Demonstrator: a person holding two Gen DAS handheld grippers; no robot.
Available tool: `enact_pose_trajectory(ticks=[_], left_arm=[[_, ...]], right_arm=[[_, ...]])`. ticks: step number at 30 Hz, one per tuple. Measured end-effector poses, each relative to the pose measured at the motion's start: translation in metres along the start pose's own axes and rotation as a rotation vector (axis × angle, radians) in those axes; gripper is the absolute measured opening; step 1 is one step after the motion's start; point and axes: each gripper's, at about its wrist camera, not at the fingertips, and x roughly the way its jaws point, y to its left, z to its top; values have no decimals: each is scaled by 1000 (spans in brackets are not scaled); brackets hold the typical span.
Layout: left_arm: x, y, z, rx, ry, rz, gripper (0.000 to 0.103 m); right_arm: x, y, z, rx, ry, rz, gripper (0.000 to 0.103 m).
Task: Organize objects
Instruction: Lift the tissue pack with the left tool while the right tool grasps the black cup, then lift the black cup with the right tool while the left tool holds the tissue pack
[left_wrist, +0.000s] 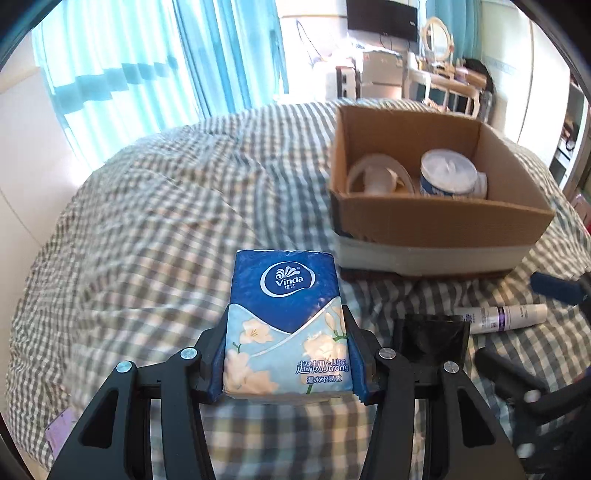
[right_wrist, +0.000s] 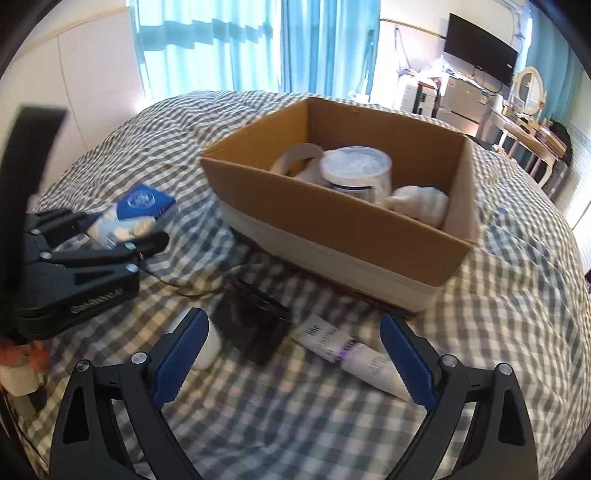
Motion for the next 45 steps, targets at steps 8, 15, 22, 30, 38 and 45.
enact_pose_trajectory(ticks=[8,15,22,30,38,45], left_arm=[[-6,33,4,-65,-17,8,53],[0,42,0,-87,-27,-4,52],[4,45,-1,-102,-18,-30,53],[6,46,-4,-116,-10,-41,53],[-2,34,-6,-99,-13,-61,53],[-14,22,-7,-76,-26,-65,53]], right_arm=[[32,29,15,3,46,11,94],[67,41,24,7,87,-18,94],[102,34,16,36,181,-42,71],[94,28,14,64,156,-18,66],[69,24,11,53,132,-13,37],[32,17,10,57,65,-11,33]])
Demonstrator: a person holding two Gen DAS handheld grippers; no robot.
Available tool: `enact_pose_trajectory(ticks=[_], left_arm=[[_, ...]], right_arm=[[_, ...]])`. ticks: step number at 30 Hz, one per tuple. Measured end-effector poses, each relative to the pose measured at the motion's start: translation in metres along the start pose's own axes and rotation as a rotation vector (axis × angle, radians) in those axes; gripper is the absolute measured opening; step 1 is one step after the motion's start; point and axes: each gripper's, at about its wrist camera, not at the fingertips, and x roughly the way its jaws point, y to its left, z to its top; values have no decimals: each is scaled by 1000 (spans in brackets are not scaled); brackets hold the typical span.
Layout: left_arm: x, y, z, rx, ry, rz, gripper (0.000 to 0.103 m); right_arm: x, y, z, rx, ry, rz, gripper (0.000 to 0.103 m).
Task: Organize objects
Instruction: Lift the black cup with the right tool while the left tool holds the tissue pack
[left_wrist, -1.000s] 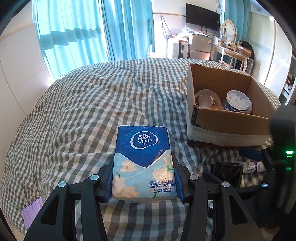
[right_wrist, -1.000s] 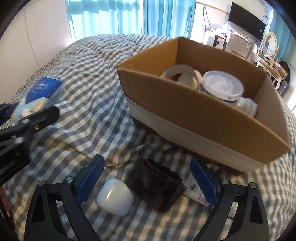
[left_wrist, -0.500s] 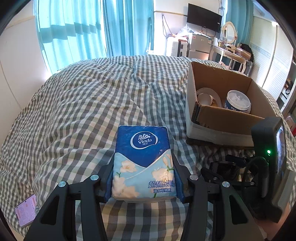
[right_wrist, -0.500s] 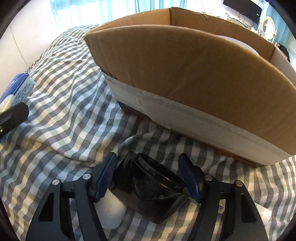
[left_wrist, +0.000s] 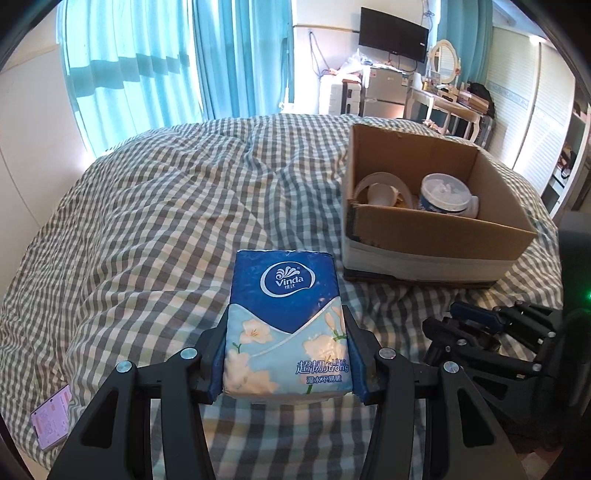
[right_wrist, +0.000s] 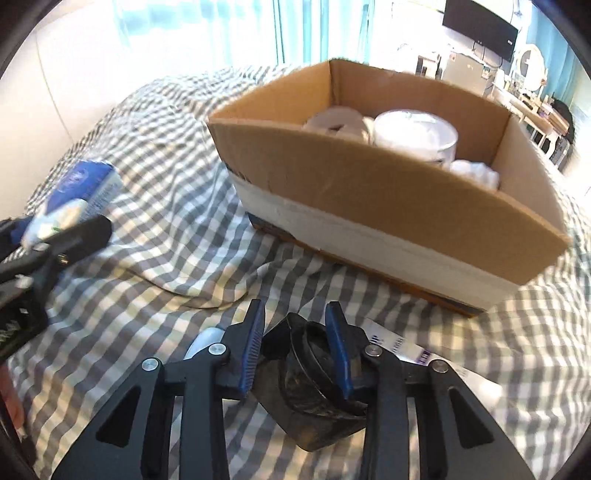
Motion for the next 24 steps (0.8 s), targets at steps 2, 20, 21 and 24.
enact_pose_trajectory(ticks=[2,20,21,24], left_arm=[[-6,-5,0,10,-9,-3,53],[-65,-28,8,50,-76,-92,53],[-67,-29,10,45,-75,-110,53],[-73,-31,19,44,-81,-137,53]], right_arm=[[-8,0,3,4,-13,1,32],[-114,5,10,-9,-161,-42,30],[-120,4,12,-8,-168,-39,29],[-135,1,18,-14,-189,-36,15]])
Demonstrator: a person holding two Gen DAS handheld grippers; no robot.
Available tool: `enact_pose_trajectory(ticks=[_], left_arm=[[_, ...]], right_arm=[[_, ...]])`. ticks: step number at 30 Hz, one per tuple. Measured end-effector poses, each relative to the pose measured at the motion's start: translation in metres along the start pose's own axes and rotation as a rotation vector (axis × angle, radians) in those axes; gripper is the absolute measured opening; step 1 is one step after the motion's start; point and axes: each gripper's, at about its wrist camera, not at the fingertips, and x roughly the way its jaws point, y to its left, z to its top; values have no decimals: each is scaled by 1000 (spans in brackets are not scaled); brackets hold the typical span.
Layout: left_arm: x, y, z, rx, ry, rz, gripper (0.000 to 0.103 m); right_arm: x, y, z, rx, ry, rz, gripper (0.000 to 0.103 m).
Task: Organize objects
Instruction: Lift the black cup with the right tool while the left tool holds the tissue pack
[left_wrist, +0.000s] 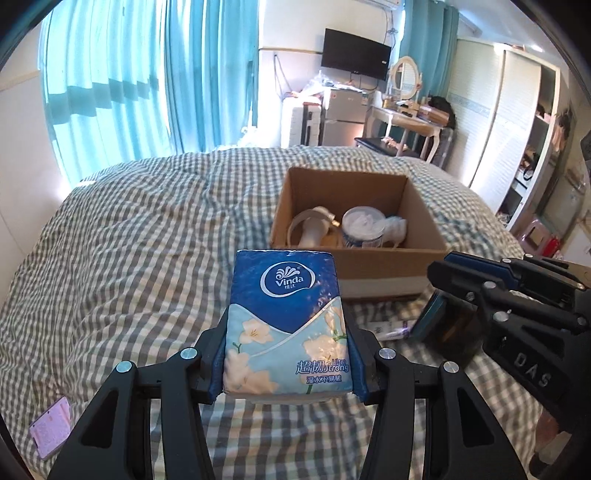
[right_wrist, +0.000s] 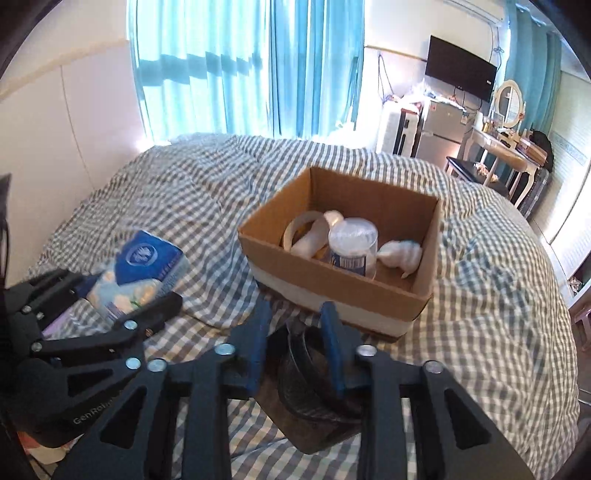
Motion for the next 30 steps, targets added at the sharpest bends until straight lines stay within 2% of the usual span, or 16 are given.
enact_pose_trajectory(ticks=[5,8,9,10,12,13,20,24,30], left_arm=[[3,-7,12,3,-5,-15,53],[13,-8,7,13,12,14,53],[18,-6,4,12,22,23,53],[23,-3,0,6,35,33,53],[36,3,-6,-3,65,51,53],[41,6,-8,-7,77,62,53],[71,28,-16,-25,115,134,53],[87,40,-18,-40,135,158,53],[108,57,-24,-83,175,168,53]], right_arm=[[-7,-9,9,-12,-6,-21,13],[8,-14,0,-28,25,34,13],[16,-14,-6,-33,44,45,16],[25,-14,-12,-37,65,51,21],[42,-15,-24,-34,90,58,52],[51,-15,-29,-28,103,66,56],[122,-5,-47,-14,211,105,58],[146,6,-43,-26,234,142,63],[175,23,-33,-69,267,138,64]])
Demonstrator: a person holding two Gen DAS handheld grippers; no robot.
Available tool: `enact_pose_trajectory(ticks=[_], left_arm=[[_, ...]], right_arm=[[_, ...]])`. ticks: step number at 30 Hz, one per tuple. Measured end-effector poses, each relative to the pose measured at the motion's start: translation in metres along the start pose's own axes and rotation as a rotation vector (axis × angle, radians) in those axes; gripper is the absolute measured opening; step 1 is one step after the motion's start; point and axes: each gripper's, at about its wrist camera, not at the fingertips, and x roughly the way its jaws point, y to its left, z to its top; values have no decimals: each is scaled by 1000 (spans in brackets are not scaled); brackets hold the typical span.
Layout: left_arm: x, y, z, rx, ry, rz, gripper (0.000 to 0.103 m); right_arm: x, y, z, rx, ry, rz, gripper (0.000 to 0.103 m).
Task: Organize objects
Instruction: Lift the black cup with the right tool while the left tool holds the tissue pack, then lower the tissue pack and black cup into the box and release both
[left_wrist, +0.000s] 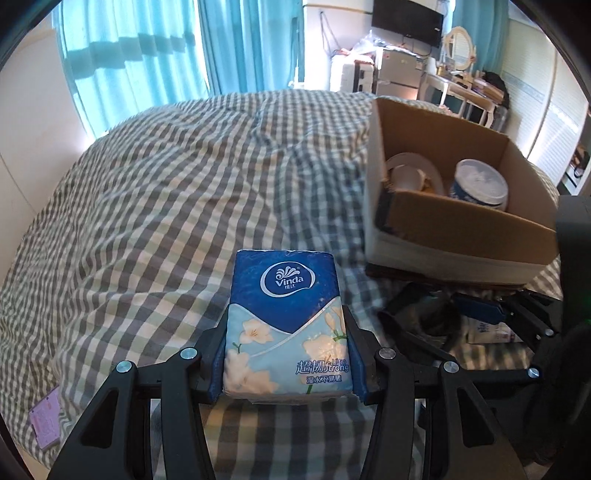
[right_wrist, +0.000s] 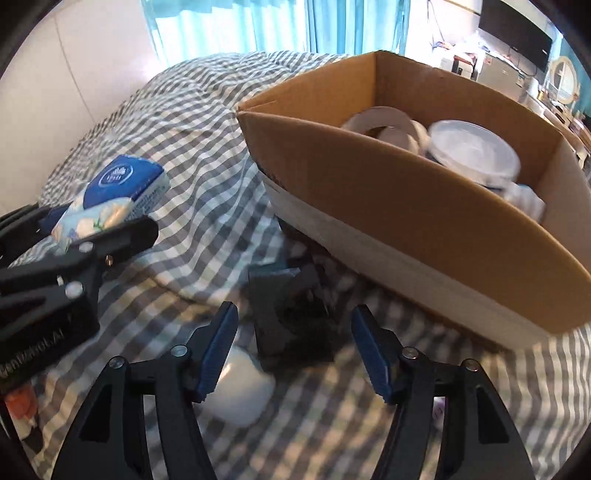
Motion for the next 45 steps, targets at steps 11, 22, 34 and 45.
enact_pose_trajectory(ticks=[11,22,34,45], left_arm=[[-1,3,-4,-9,2,-16,53],[-57,-8,-2,-14,-81,-50,53],[-132,-24,38,58,-190,-153,53],[-122,-70,117,154,-232,-188,53]], right_arm=[[6,-6,-7,37,12,-14,47],[-91,-11,-28,39,-111,-50,47],[-211,-24,-5,85,-274,-153,47],[-236,-62,66,114,-346,-218,47]])
